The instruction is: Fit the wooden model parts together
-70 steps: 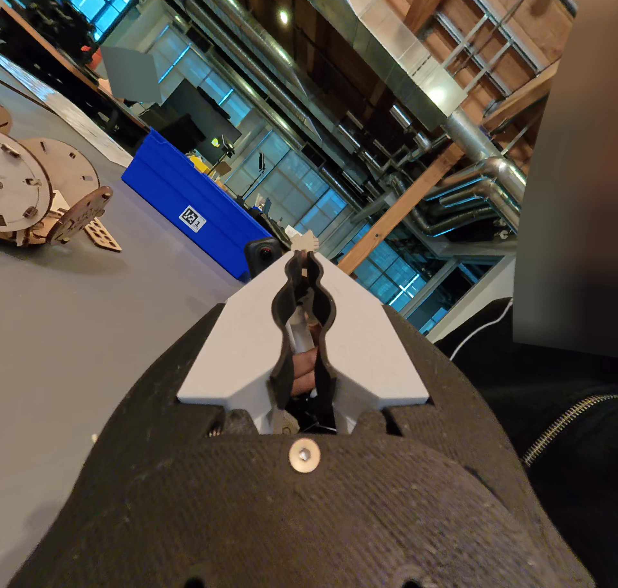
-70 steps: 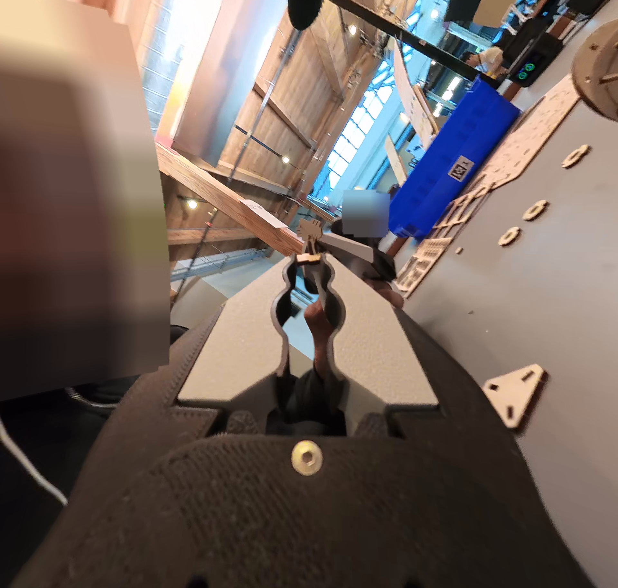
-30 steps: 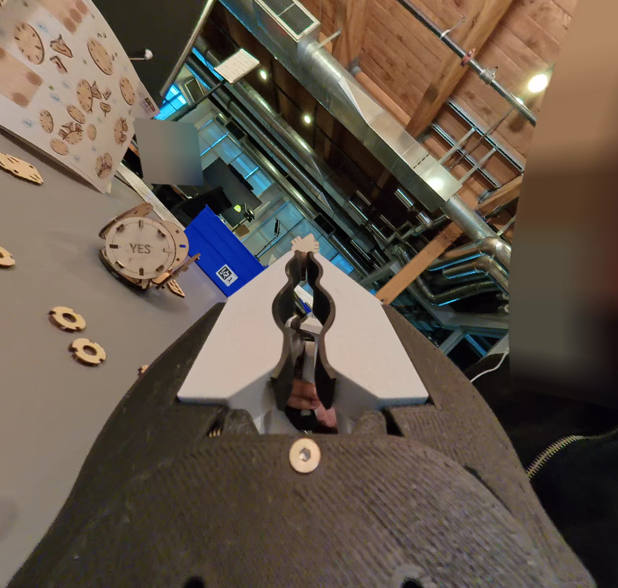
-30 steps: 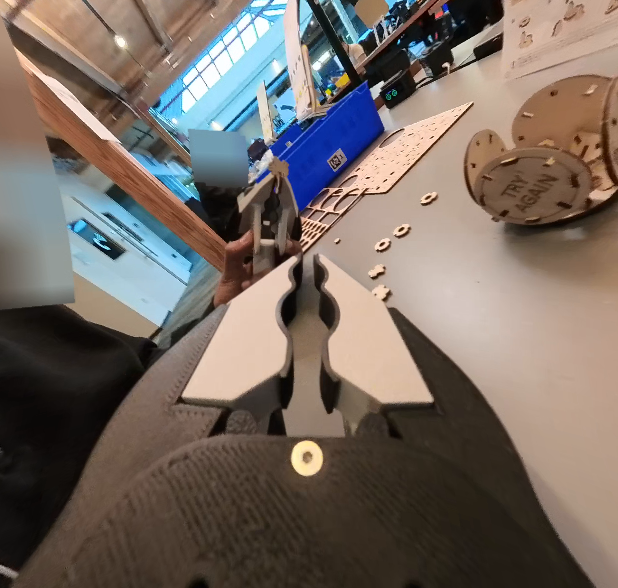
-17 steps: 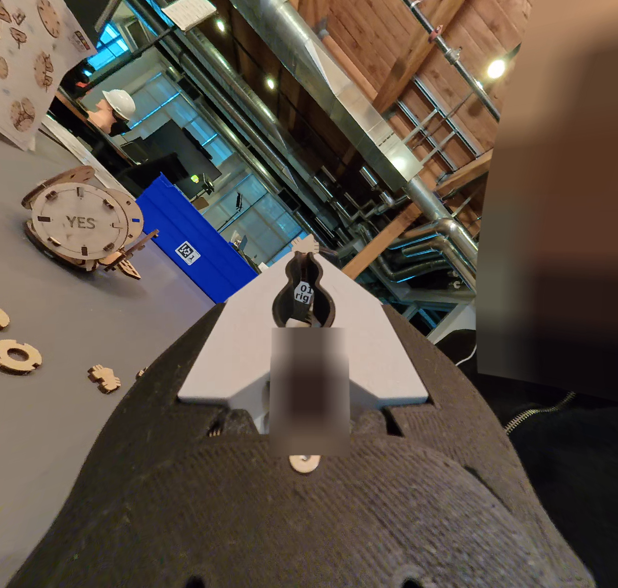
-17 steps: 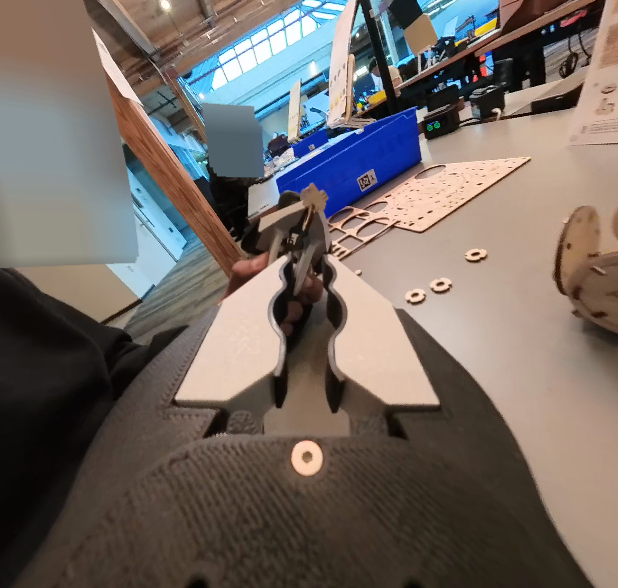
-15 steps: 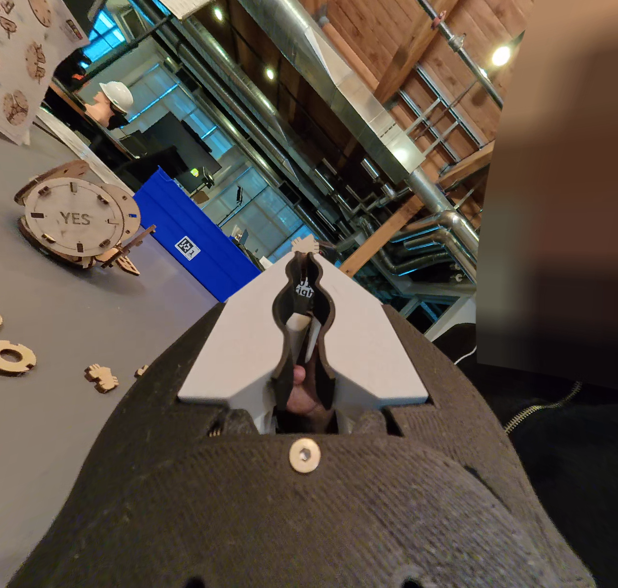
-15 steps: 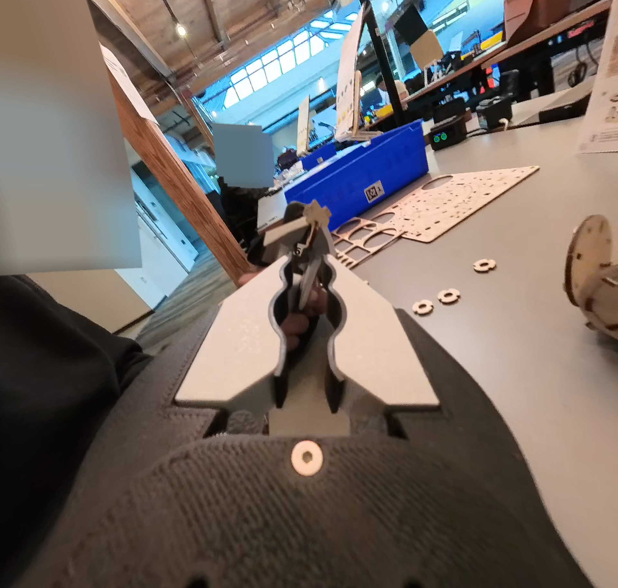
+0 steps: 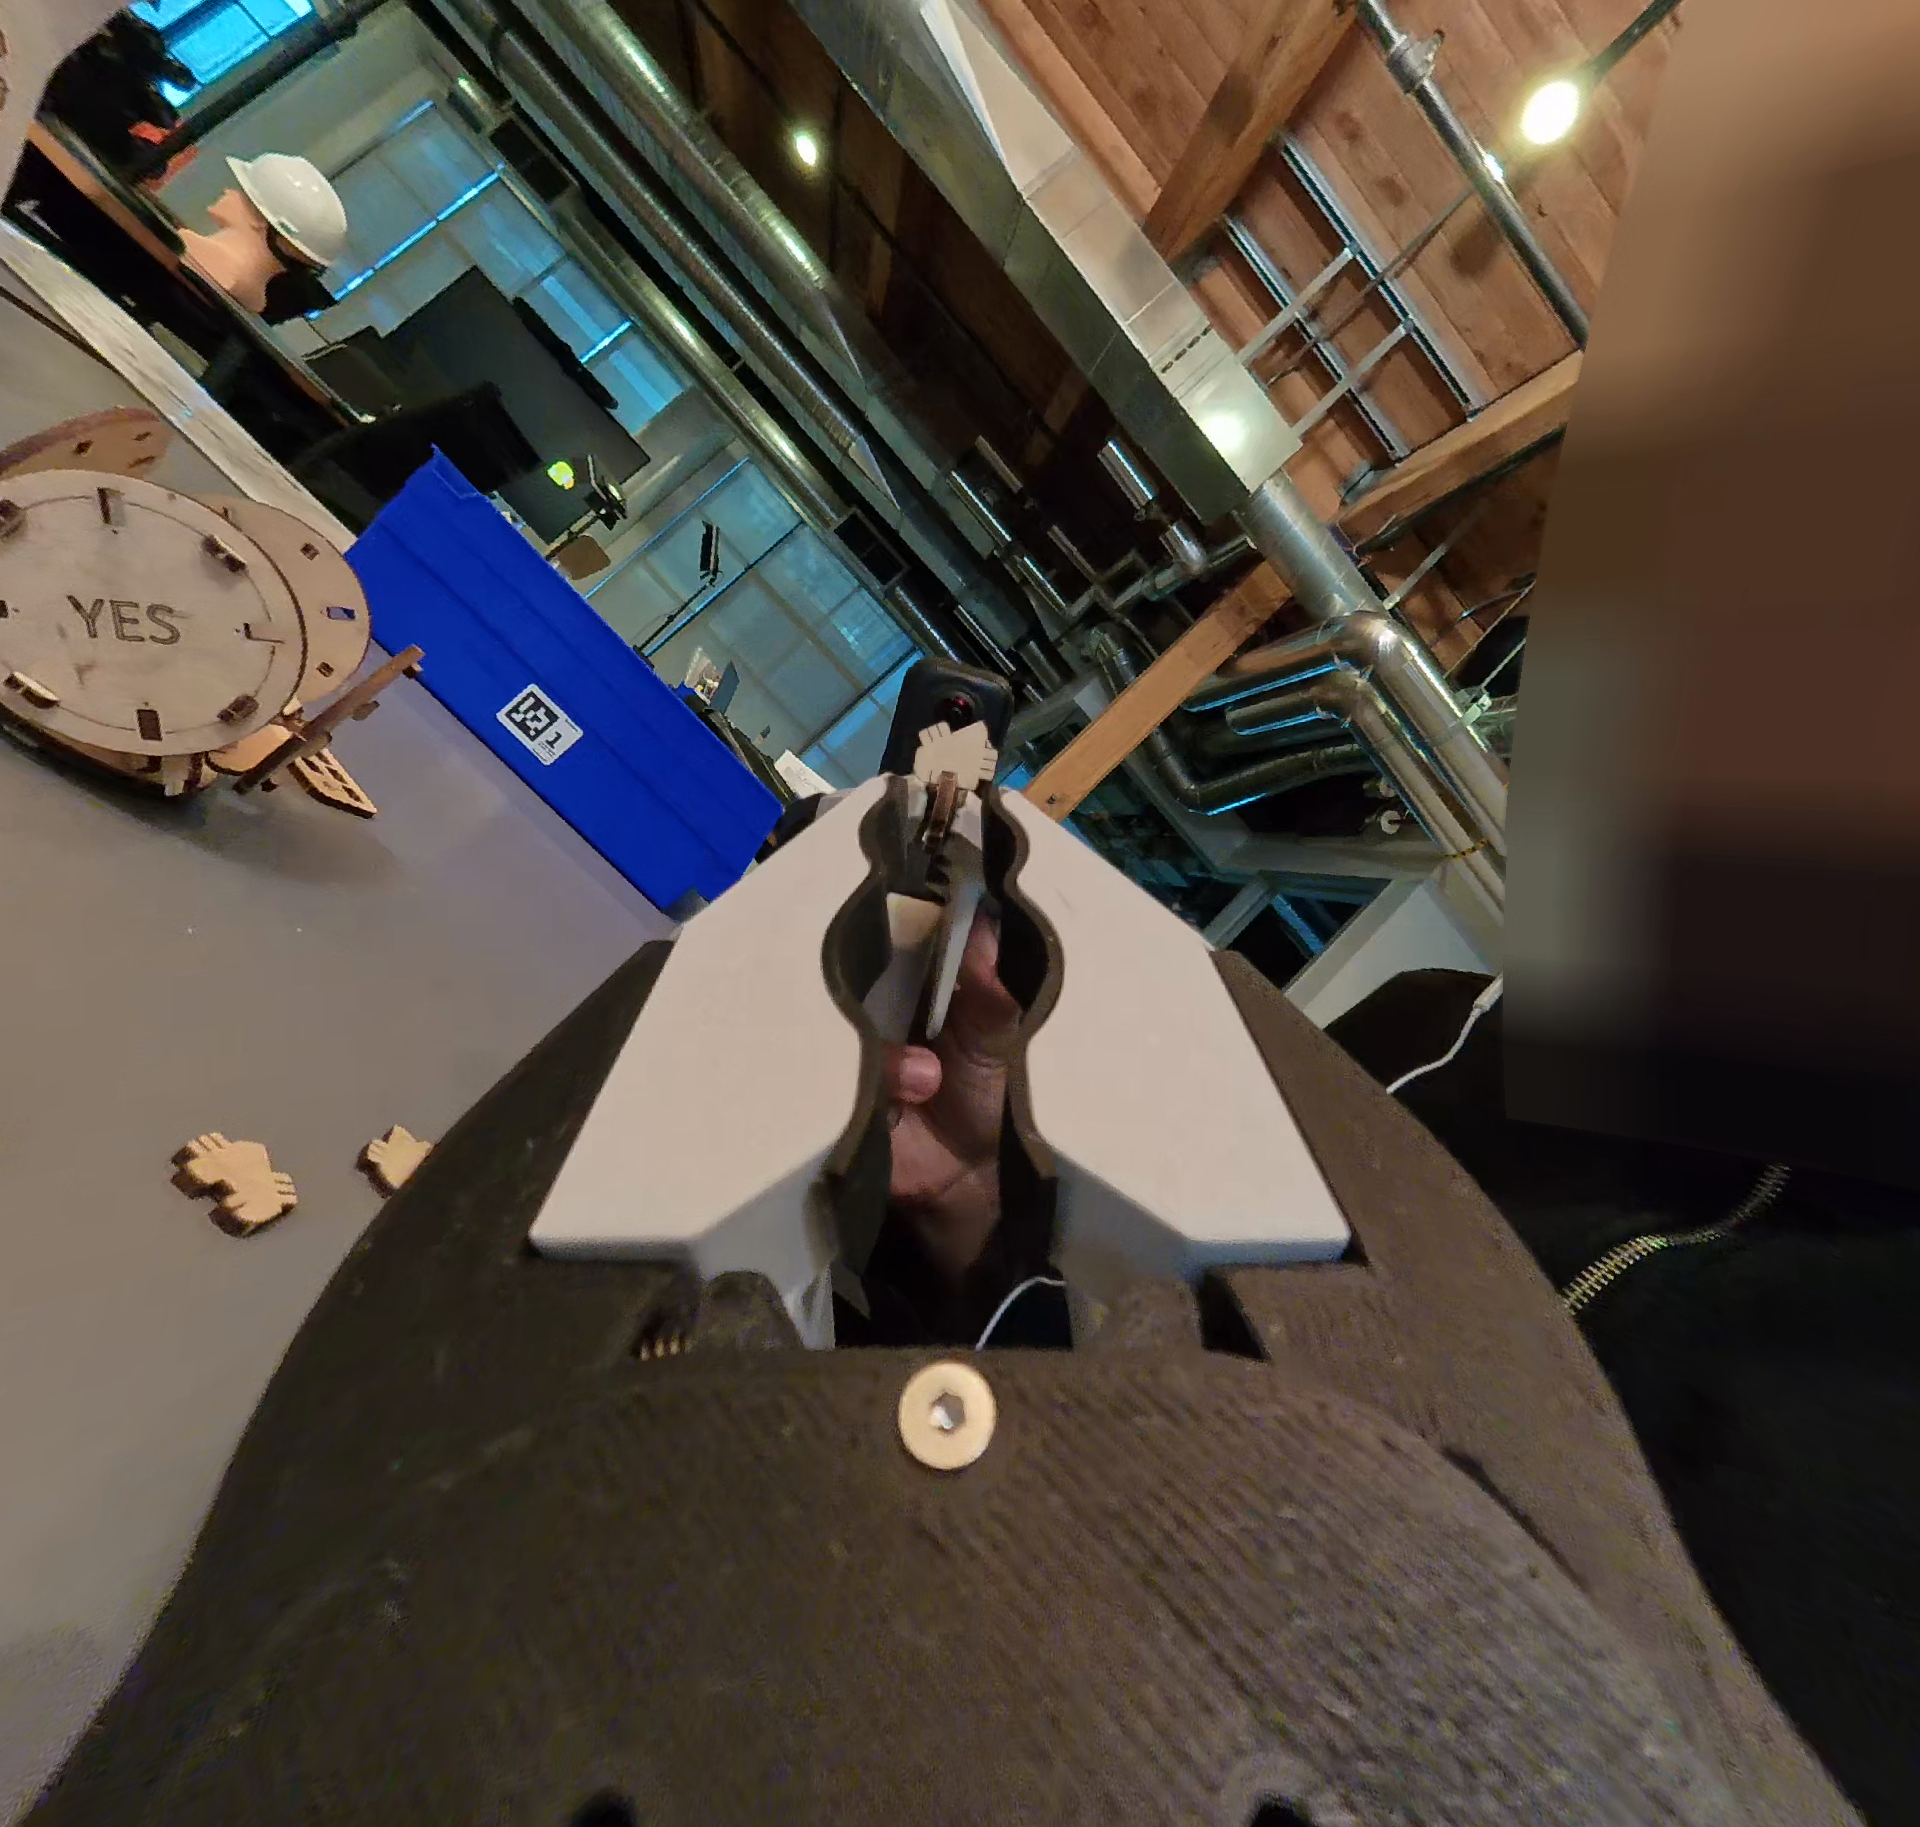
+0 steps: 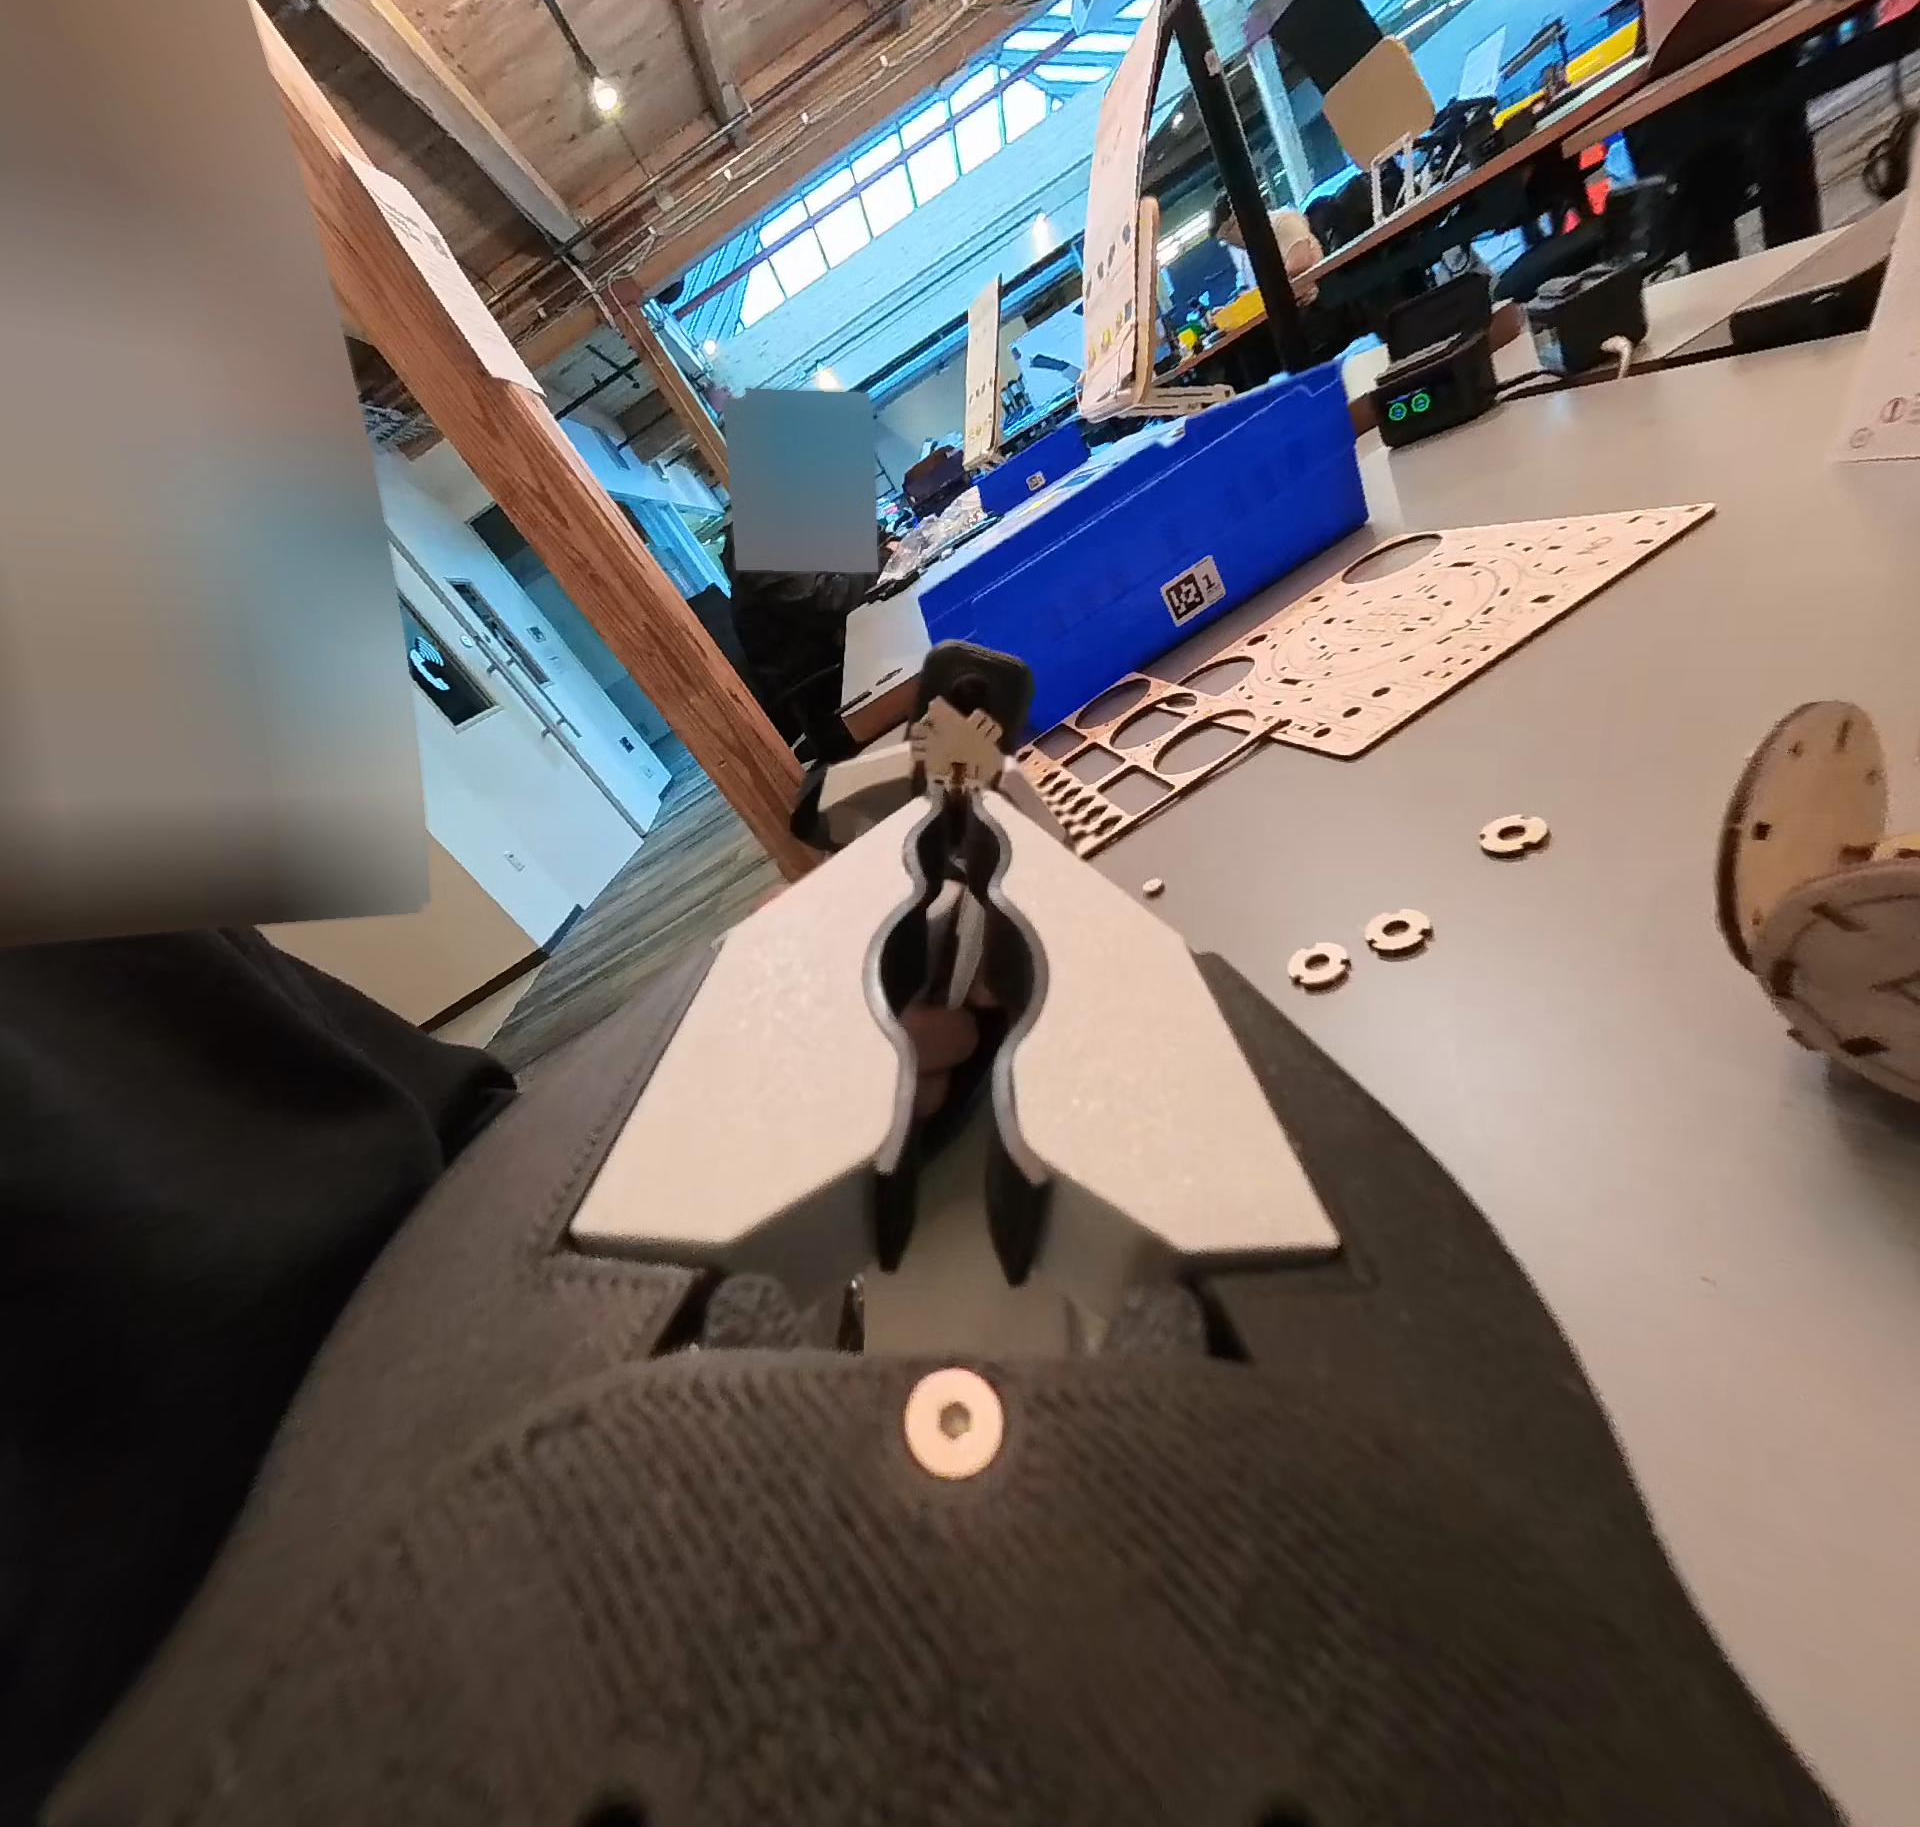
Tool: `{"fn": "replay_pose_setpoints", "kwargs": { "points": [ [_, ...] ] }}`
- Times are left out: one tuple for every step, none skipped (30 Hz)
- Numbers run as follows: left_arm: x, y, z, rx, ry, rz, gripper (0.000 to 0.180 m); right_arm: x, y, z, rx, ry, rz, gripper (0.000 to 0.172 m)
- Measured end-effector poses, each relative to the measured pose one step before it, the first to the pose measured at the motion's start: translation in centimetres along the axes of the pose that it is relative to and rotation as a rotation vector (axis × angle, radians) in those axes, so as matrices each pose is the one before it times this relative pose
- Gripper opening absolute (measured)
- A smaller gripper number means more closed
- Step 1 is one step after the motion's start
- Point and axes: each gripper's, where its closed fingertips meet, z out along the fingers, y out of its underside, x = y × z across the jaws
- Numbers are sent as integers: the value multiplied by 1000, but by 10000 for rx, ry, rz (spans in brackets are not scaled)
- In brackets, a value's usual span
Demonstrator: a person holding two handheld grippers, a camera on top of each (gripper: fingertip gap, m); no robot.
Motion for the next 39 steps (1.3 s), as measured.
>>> {"fn": "replay_pose_setpoints", "kwargs": {
  "points": [
    [-35, 132, 55, -104, -9, -42, 12, -21, -54, -162, -122, -64, 22, 0],
    [-58, 203, 102, -139, -41, 2, 13, -47, 71, -118, -197, -71, 26, 0],
    [-79, 271, 138, -183, -70, 24, 13, -16, 150, -85, -228, -42, 19, 0],
    [-72, 309, 153, -200, -77, 39, 13, -16, 127, -61, -189, -28, -1, 0],
    [-79, 299, 160, -191, -87, 40, 13, -45, 89, -32, -152, -40, 9, 0],
    [-130, 236, 133, -148, -105, 33, 11, -77, 62, -23, -130, -53, 18, 0],
    [-40, 142, 89, -96, -58, 46, 9, -21, 43, -6, -111, -9, 9, 0],
    [107, 64, 18, -43, 47, 47, 6, 40, 64, -12, -119, 30, -27, 0],
    [33, 42, 1, -36, 19, 2, 2, 95, 126, -13, -143, 50, -52, 0],
    [-17, 75, 15, -60, -23, -15, 1, 63, 104, -28, -130, 6, -62, 0],
    [6, 77, 23, -66, -22, 37, 1, -35, 77, -47, -92, -79, -38, 0],
    [82, 94, 40, -77, -25, 145, 0, -96, 71, -66, -75, -136, 7, 0],
    [84, 103, 55, -80, -99, 292, 0, -117, 69, -80, -65, -139, 0, 0],
    [109, 137, 83, -100, -147, 422, 0, -129, 75, -128, -59, -110, -41, 1],
    [144, 118, 69, -93, -162, 465, 1, -53, 28, -191, -19, -4, -105, 4],
    [63, 51, 15, -42, -174, 361, 1, 141, -107, -278, 103, 166, -189, 15],
    [-43, -42, -60, 34, -118, 119, 1, 200, -220, -320, 198, 253, -301, 23],
    [-75, -135, -106, 122, 41, -188, 1, 164, -264, -328, 244, 288, -432, 28],
    [-121, -227, -158, 186, 161, -470, 1, 146, -287, -271, 249, 359, -600, 35],
    [-146, -285, -179, 199, 198, -636, 1, 15, -281, -197, 224, 380, -864, 46],
    [-38, -236, -163, 152, 272, -702, 1, -129, -264, -119, 159, 386, -1182, 52],
    [21, -80, -95, 50, 305, -716, 1, -175, -156, -13, 8, 438, -1328, 59],
    [98, 103, -18, -45, 354, -686, 1, -151, 53, 106, -212, 445, -1312, 67],
    [138, 244, 51, -134, 377, -642, 1, -320, 285, 234, -420, 214, -1257, 64],
    [65, 416, 123, -233, 322, -574, 1, -477, 307, 352, -456, -31, -1001, 62],
    [315, 415, 160, -248, 440, -410, 2, -435, 101, 403, -315, -162, -683, 65],
    [488, 281, 122, -138, 461, -171, 2, -462, -73, 360, -166, -319, -432, 64],
    [117, 264, 109, -155, 184, -190, 2, -332, -246, 240, -47, -329, -292, 60],
    [117, 283, 94, -190, 149, -165, 2, -146, -360, 143, 40, -245, -252, 58],
    [156, 238, 76, -172, 156, -100, 3, -152, -316, 77, 29, -265, -260, 54],
    [-88, 206, 57, -145, -12, -139, 3, -78, -220, 50, -29, -221, -247, 51],
    [-83, 134, 61, -89, -40, -64, 3, -25, -225, 13, -9, -171, -215, 48],
    [26, 106, 46, -75, 27, 10, 3, -27, -210, -2, -4, -147, -171, 44],
    [22, 60, 31, -45, 31, -16, 3, 37, -112, -6, -45, -93, -126, 40],
    [56, -2, 10, -9, 67, -29, 2, -31, -34, 11, -59, -99, -84, 38],
    [82, -38, -29, 18, 98, -38, 2, -4, 19, 23, -63, -54, -23, 38],
    [96, -94, -62, 46, 98, -50, 2, 1, 49, 26, -52, 0, 12, 37],
    [71, -62, -40, 30, 76, -48, 2, -75, 63, 12, -25, -18, -11, 34],
    [37, 49, 12, -36, 28, -1, 2, -105, 67, -5, -12, -6, -45, 32]
  ]
}}
